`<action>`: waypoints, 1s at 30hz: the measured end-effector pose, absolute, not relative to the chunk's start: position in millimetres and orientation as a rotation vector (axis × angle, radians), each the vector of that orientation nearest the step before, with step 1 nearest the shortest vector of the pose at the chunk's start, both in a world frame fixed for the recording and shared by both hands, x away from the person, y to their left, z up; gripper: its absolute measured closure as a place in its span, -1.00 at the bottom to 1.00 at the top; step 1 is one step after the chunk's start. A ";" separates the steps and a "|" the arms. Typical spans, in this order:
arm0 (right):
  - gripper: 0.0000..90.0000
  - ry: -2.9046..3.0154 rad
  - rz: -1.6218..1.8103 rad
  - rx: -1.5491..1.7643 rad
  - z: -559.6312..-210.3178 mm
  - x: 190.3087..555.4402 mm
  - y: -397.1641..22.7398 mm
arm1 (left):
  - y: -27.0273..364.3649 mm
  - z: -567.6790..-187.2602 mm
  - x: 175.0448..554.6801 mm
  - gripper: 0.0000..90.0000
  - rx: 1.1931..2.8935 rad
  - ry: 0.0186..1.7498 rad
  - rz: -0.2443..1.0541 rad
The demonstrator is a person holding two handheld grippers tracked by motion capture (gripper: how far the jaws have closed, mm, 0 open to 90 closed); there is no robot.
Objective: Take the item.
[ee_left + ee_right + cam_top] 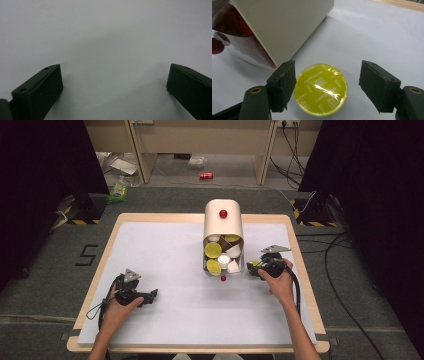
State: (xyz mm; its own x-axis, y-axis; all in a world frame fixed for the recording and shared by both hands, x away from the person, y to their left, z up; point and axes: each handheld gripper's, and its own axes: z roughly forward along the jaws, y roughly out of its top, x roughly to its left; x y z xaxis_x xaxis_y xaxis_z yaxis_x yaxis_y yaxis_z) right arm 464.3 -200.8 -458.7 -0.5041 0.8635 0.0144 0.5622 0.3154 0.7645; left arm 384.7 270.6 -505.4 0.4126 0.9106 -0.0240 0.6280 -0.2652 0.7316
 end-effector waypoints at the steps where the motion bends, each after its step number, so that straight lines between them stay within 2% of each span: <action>1: -0.35 2.188 1.035 1.267 -457.4 463.6 -201.0 | 270.6 -505.4 384.7 -1.00 1.997 1.303 0.538; 20: -0.59 2.199 1.040 1.270 -447.5 448.7 -205.0 | 270.7 -505.4 384.7 -1.00 1.997 1.303 0.538; 30: -0.60 2.175 1.046 1.270 -441.9 433.0 -218.1 | 270.7 -505.4 384.7 -1.00 1.997 1.303 0.538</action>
State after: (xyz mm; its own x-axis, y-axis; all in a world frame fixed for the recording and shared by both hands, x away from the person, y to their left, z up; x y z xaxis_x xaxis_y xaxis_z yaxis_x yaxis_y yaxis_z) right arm 433.0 -218.1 -441.9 -0.5000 0.8658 0.0207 0.5569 0.3031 0.7733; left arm 384.7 270.7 -505.4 0.4127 0.9105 -0.0246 0.6281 -0.2649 0.7317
